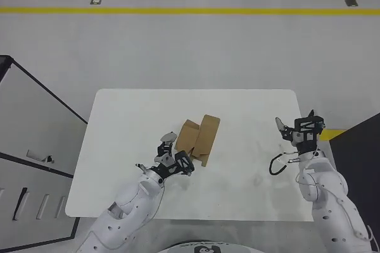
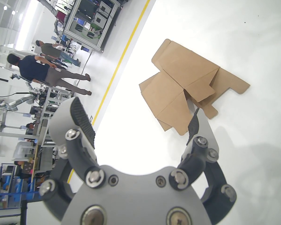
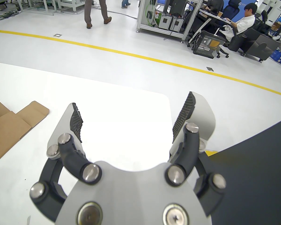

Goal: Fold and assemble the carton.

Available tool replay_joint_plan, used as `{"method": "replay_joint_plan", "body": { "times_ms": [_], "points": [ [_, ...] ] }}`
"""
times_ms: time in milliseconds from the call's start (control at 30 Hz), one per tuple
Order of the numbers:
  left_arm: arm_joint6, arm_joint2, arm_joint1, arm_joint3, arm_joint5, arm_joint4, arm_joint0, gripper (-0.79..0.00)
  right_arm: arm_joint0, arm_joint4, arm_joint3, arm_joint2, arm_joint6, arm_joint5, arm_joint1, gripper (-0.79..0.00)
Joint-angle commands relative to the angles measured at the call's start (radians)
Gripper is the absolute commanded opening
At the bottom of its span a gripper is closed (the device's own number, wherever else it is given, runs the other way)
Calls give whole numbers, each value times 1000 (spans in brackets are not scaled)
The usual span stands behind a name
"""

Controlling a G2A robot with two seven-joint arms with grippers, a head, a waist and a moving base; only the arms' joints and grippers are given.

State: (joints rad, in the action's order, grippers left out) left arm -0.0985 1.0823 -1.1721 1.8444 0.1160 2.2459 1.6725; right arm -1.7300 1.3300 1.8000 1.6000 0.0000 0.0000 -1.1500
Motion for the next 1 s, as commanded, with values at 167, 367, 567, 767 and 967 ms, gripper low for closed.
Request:
{"method": "replay_joint_plan", "body": {
  "times_ms": [167,367,567,767,967],
  "points": [
    [-56,-56,-13,-96,-45,87,-47,0,0,0,0,0,0,0,0,0],
    [-69,-60,-17,-93,-79,91,-51,0,0,0,0,0,0,0,0,0],
    [-121,-104,-17,-101,-74,277,-56,0,0,0,0,0,0,0,0,0],
    [-195,-139,-24,-118,-68,387,-59,0,0,0,0,0,0,0,0,0],
    [-242,-145,-28,-123,-68,423,-65,0,0,0,0,0,0,0,0,0]
  ]
}}
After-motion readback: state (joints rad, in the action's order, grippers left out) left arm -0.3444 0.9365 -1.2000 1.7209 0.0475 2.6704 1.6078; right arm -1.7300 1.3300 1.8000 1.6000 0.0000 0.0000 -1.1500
